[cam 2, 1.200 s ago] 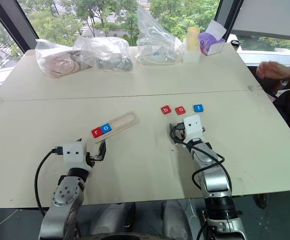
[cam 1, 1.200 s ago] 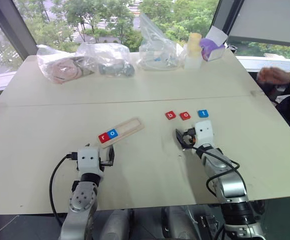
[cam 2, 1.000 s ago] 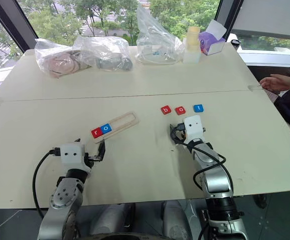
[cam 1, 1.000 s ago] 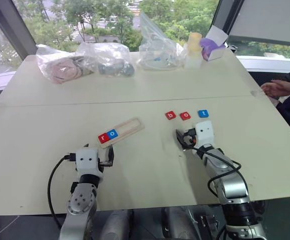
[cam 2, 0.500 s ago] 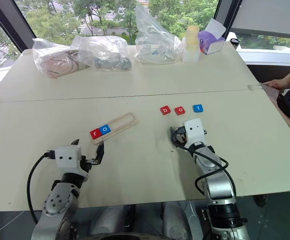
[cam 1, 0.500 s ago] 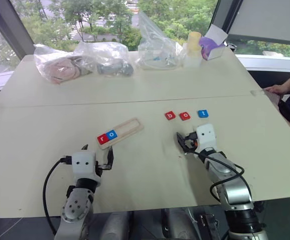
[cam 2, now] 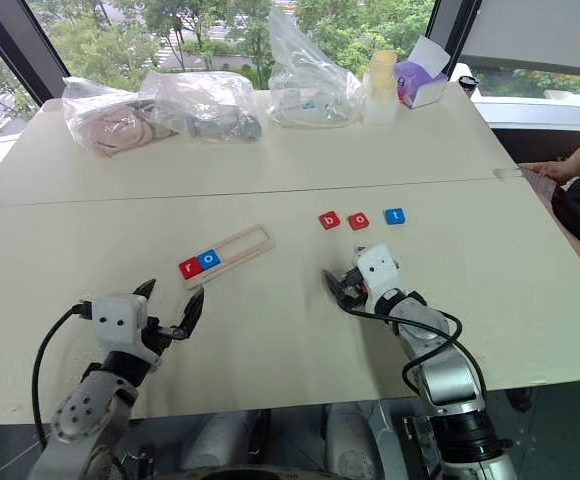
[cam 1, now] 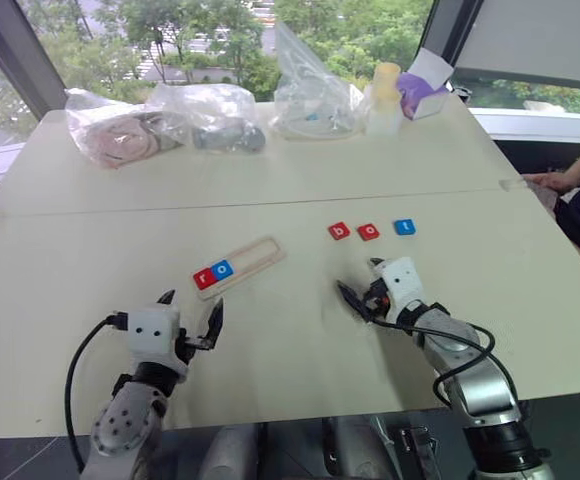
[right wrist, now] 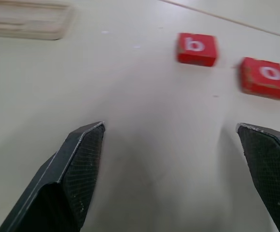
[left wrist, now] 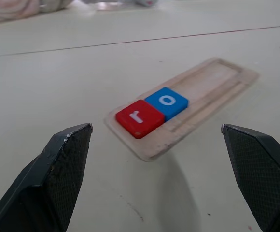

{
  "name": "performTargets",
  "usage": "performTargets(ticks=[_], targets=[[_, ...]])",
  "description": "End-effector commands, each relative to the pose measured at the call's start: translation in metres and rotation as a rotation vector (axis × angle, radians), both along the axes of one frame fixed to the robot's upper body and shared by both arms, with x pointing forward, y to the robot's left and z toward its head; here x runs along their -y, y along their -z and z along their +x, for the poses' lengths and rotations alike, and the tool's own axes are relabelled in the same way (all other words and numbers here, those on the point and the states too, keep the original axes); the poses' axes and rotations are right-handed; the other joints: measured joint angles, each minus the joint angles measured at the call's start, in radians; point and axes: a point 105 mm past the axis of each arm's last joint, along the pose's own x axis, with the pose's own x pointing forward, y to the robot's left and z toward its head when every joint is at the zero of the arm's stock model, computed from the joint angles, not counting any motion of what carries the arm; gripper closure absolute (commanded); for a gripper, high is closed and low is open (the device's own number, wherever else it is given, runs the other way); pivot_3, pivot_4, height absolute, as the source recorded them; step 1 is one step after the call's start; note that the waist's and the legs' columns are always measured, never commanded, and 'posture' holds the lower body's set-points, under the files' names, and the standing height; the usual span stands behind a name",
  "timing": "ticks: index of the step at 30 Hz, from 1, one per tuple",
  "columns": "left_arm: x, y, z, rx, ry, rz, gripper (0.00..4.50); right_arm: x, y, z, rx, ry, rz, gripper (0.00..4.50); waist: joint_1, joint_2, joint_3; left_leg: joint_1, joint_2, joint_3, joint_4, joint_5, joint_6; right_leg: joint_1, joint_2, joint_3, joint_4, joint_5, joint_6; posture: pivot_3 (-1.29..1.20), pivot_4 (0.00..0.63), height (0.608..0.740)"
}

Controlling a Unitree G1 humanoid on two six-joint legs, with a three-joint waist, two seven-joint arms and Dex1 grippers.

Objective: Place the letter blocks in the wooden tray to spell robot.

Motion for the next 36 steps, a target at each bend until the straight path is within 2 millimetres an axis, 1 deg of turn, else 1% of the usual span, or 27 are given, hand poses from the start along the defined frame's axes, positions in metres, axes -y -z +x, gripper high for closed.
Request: performTargets(ticks=[1, 3, 5, 7, 10, 13, 15, 19, 22, 30, 36], targets=[[-0.007, -0.022, 0.003, 0.031, 0.096, -0.011, 0.00, -0.010, -0.028, 0.002, 0.004, -0.187, 0.009, 0.07, 0.002, 0.002, 0.002, 0.000, 0.000, 0.000, 0.000, 0.000, 0.000, 0.000, 0.000, 0.000, 0.000, 0.000, -0.001, 0.00, 0.150, 0.740], [-0.007, -0.025, 0.003, 0.007, 0.197, 0.012, 0.00, -0.008, -0.037, 0.001, -0.011, -0.266, -0.027, 0.07, 0.004, 0.003, 0.002, 0.000, 0.000, 0.000, 0.002, 0.001, 0.000, 0.000, 0.000, 0.000, 0.002, 0.001, -0.002, 0.00, 0.150, 0.740], [-0.005, -0.026, 0.000, -0.029, 0.328, 0.062, 0.00, -0.008, -0.050, -0.004, -0.028, -0.356, -0.056, 0.07, 0.005, 0.002, 0.002, 0.001, 0.000, -0.001, 0.003, 0.001, -0.001, 0.002, 0.000, -0.002, 0.003, 0.001, -0.002, 0.00, 0.150, 0.740], [-0.007, -0.029, 0.000, -0.052, 0.423, 0.113, 0.00, -0.007, -0.062, -0.011, -0.042, -0.447, -0.082, 0.07, 0.006, 0.002, 0.002, 0.001, 0.000, -0.002, 0.002, 0.001, -0.001, 0.002, 0.000, -0.002, 0.002, 0.001, -0.002, 0.00, 0.150, 0.740], [-0.013, -0.031, 0.003, -0.086, 0.518, 0.159, 0.00, -0.005, -0.074, -0.021, -0.053, -0.549, -0.132, 0.07, 0.006, 0.003, 0.002, 0.000, 0.000, -0.001, 0.002, 0.001, -0.001, 0.001, 0.000, -0.002, 0.002, 0.001, -0.002, 0.00, 0.150, 0.740], [-0.027, -0.040, 0.020, -0.105, 0.608, 0.232, 0.00, -0.003, -0.090, -0.031, -0.048, -0.662, -0.217, 0.07, 0.005, 0.003, 0.003, 0.000, 0.000, -0.001, 0.002, 0.001, -0.001, 0.001, -0.001, -0.002, 0.001, 0.001, -0.002, 0.00, 0.150, 0.740], [-0.036, -0.044, 0.032, -0.109, 0.630, 0.275, 0.00, -0.005, -0.097, -0.032, -0.031, -0.693, -0.237, 0.07, 0.005, 0.003, 0.004, 0.000, 0.000, -0.002, 0.002, 0.001, -0.001, 0.001, 0.000, -0.003, 0.002, 0.001, -0.003, 0.00, 0.150, 0.740], [-0.046, -0.040, 0.046, -0.131, 0.677, 0.324, 0.00, -0.016, -0.104, -0.036, -0.006, -0.724, -0.230, 0.07, 0.003, 0.003, 0.003, 0.000, 0.000, -0.001, 0.001, 0.001, -0.001, 0.000, -0.001, -0.002, 0.001, 0.002, -0.002, 0.00, 0.150, 0.740], [-0.050, -0.033, 0.057, -0.150, 0.715, 0.349, 0.00, -0.024, -0.108, -0.040, 0.016, -0.742, -0.229, 0.07, 0.005, 0.003, 0.004, -0.002, 0.000, -0.001, 0.000, 0.001, -0.001, -0.002, -0.002, -0.001, 0.000, 0.004, 0.001, 0.00, 0.150, 0.740], [-0.044, -0.015, 0.087, -0.167, 0.792, 0.387, 0.00, -0.024, -0.106, -0.039, 0.037, -0.700, -0.242, 0.07, 0.008, 0.003, 0.003, -0.003, 0.000, -0.001, 0.001, 0.001, -0.001, -0.003, -0.003, -0.001, 0.000, 0.004, 0.001, 0.00, 0.150, 0.740], [-0.041, -0.005, 0.098, -0.173, 0.805, 0.367, 0.00, -0.024, -0.106, -0.042, 0.041, -0.670, -0.232, 0.07, 0.004, 0.003, 0.003, -0.004, 0.000, -0.001, 0.000, 0.001, -0.002, -0.007, -0.003, -0.001, 0.004, 0.005, 0.002, 0.00, 0.150, 0.740]])
